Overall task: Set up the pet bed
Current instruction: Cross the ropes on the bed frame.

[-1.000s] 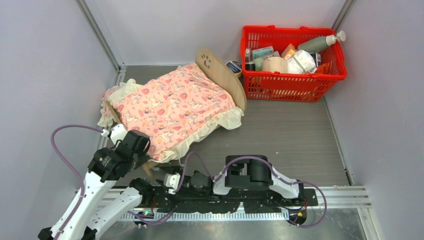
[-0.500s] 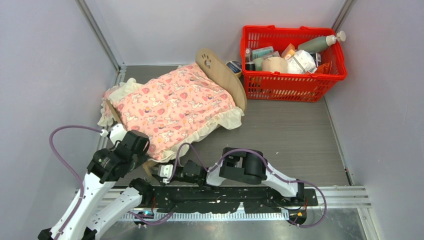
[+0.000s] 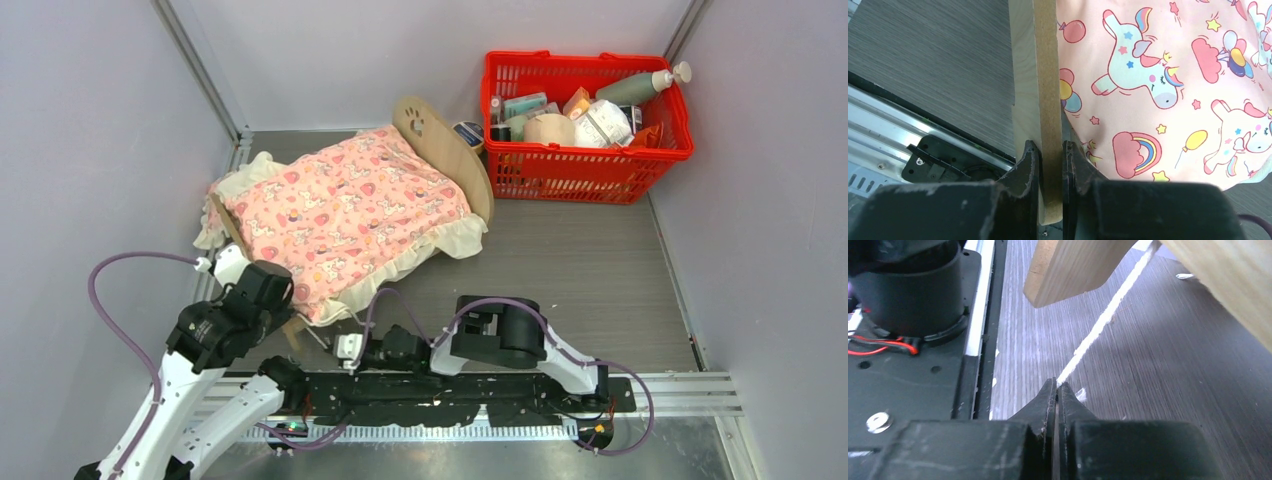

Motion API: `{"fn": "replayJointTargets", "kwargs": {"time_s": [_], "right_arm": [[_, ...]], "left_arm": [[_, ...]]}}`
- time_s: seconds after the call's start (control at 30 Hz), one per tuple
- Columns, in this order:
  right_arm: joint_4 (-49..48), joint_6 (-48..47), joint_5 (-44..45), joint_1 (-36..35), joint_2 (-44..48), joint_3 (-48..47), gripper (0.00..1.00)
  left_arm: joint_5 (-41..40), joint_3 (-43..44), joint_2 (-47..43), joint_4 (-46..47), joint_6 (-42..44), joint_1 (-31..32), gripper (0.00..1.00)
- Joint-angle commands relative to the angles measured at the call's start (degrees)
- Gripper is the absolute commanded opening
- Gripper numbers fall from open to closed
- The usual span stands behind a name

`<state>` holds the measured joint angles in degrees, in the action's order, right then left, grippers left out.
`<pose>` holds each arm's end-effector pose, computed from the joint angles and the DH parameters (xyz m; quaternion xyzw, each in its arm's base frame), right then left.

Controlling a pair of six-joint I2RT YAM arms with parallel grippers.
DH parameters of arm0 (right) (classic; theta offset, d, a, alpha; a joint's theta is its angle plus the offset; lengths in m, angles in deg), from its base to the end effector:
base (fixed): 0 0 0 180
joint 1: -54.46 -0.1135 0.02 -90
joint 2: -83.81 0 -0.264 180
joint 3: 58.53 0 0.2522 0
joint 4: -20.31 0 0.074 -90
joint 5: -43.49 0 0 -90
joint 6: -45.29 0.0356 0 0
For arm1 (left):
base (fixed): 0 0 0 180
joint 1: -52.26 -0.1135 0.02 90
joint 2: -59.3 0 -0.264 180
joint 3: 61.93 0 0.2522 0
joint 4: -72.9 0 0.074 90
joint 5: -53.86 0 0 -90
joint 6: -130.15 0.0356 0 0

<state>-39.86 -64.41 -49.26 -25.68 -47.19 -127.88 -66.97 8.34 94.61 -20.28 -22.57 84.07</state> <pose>0.0707 0.4165 0.0880 -0.5586 0.4482 0.3660 0.5942 0.0660 -0.0195 0.3217 -0.3172 0.8743 -0.0204 0.3669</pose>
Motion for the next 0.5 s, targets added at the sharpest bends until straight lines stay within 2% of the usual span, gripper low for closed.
{"fn": "replayJointTargets", "kwargs": {"time_s": [0.0,0.27,0.47], "right_arm": [[-5.25,2.62,1.97,-1.96,7.73,6.66,0.05],[-4.76,5.46,7.05,-7.08,16.48,17.22,0.05],[5.1,11.46,8.07,-9.85,21.78,18.19,0.05]], "left_arm": [[-0.39,4.25,-3.68,19.1,2.07,0.79,0.0],[2.46,-6.26,-8.31,26.28,3.71,0.75,0.0],[4.39,-14.73,-12.11,31.58,3.42,0.75,0.0]]}}
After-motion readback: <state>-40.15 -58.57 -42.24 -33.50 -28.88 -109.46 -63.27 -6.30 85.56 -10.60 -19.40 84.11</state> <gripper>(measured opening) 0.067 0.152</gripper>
